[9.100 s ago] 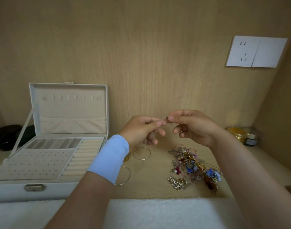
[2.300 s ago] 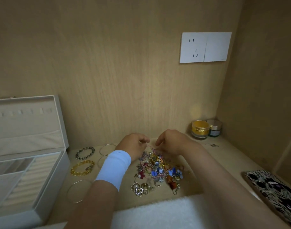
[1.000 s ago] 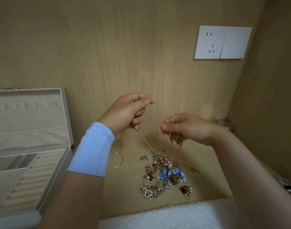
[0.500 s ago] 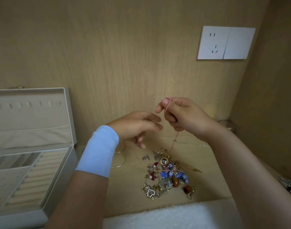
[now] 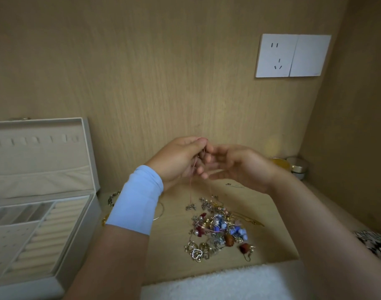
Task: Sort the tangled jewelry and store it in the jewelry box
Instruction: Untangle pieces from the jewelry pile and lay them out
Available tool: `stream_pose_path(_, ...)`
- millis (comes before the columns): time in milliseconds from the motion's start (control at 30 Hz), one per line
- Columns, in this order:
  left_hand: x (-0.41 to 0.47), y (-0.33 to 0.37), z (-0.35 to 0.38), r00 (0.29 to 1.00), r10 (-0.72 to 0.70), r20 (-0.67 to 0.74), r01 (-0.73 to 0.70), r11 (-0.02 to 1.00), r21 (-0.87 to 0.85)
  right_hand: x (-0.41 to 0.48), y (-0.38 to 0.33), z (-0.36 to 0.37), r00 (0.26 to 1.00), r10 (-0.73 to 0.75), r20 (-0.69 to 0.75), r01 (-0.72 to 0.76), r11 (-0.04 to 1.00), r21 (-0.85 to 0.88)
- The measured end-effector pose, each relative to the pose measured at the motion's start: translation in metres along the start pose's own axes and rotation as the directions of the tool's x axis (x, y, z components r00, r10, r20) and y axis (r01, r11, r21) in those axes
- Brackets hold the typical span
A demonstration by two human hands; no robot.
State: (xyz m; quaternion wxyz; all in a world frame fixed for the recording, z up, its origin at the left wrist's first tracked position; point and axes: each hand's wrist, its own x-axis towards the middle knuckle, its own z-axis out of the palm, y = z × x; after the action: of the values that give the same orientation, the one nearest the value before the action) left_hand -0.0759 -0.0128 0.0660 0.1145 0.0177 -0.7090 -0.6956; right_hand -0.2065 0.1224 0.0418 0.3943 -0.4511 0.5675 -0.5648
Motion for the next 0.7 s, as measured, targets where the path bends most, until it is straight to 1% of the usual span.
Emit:
stream_pose_path(33, 0.0, 0.002, 0.001, 1.0, 0.023, -0.002, -0.023, 0.999, -0.041, 0.0, 0.005, 0.001, 0.993, 0.059, 0.098, -0.055, 0.998, -0.042)
stream_pose_path(100, -0.002, 0.007, 0.0, 0.998, 0.06, -0.021, -0.061, 0.997, -0.048, 0.0, 0.012, 0.003, 0.944, 0.171, 0.283, -0.146, 0.984, -0.107)
stream_pose_path(133, -0.002, 0.009, -0.001, 0.996, 0.079, -0.035, -0.08, 0.996, -0.029, 0.0, 0.014, 0.004, 0.915, 0.216, 0.341, -0.174, 0.973, -0.151)
stream_pose_path(167, -0.002, 0.011, -0.002, 0.993, 0.103, -0.051, -0.103, 0.995, -0.011, 0.0, 0.016, 0.005, 0.898, 0.251, 0.362, -0.185, 0.961, -0.206)
stream_pose_path(233, -0.003, 0.017, -0.003, 0.985, 0.154, -0.075, -0.155, 0.988, -0.009, 0.001, 0.016, 0.008, 0.895, 0.286, 0.342, -0.179, 0.933, -0.312)
stream_pose_path(300, -0.004, 0.021, -0.004, 0.974, 0.197, -0.109, -0.2, 0.98, -0.016, 0.002, 0.015, 0.01, 0.908, 0.293, 0.301, -0.167, 0.91, -0.381)
stream_pose_path(367, -0.003, 0.024, -0.007, 0.957, 0.229, -0.175, -0.222, 0.973, 0.063, 0.001, 0.012, 0.01, 0.923, 0.292, 0.25, -0.174, 0.897, -0.406)
stream_pose_path(433, -0.003, 0.026, -0.013, 0.933, 0.256, -0.255, -0.213, 0.959, 0.185, -0.001, 0.01, 0.008, 0.932, 0.302, 0.201, -0.195, 0.885, -0.424)
stream_pose_path(467, -0.004, 0.027, -0.017, 0.92, 0.261, -0.291, -0.204, 0.955, 0.214, -0.001, 0.01, 0.007, 0.934, 0.307, 0.18, -0.202, 0.874, -0.442)
stream_pose_path(567, -0.008, 0.03, -0.027, 0.897, 0.249, -0.364, -0.174, 0.958, 0.227, -0.004, 0.012, 0.003, 0.934, 0.326, 0.147, -0.219, 0.846, -0.486)
stream_pose_path(700, -0.008, 0.022, -0.034, 0.859, 0.283, -0.427, -0.117, 0.92, 0.373, -0.005, 0.01, 0.003, 0.948, 0.297, 0.117, -0.201, 0.839, -0.506)
